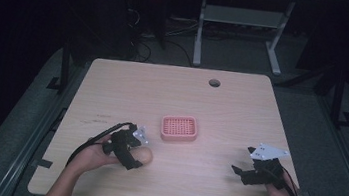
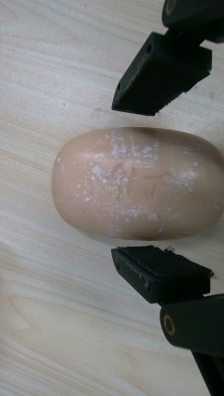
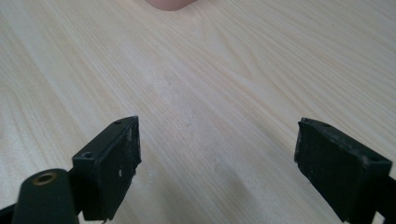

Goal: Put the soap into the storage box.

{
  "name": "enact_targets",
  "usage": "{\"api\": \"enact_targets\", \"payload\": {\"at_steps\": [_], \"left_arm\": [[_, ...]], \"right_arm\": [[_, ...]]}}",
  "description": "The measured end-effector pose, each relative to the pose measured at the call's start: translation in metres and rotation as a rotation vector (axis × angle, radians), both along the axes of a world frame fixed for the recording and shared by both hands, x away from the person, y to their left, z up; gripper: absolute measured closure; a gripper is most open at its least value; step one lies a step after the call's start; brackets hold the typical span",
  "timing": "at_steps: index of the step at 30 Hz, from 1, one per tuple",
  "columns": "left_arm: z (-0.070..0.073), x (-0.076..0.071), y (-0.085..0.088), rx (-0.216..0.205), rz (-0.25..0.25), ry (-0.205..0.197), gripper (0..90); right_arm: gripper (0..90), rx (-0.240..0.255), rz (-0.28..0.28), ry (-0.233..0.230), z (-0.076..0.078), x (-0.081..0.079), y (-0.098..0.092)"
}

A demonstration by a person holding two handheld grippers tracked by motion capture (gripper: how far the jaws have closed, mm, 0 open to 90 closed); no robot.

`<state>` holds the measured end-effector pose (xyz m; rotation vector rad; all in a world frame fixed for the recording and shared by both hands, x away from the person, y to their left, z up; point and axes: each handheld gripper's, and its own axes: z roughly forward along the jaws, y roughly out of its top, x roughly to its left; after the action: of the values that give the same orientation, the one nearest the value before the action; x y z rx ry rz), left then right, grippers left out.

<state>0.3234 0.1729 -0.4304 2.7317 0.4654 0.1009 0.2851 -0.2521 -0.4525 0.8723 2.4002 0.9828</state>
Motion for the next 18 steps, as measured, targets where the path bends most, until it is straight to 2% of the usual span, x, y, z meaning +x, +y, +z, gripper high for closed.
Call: {"api": "enact_targets", "payload": {"at_steps": [18], "left_arm": [[-0.0084, 0.0024, -0.0037, 0.032, -0.006, -0.001, 30.4]], "right_arm": [[13.9, 0.003, 0.001, 0.002, 0.0001, 0.0001, 0.0003]]}}
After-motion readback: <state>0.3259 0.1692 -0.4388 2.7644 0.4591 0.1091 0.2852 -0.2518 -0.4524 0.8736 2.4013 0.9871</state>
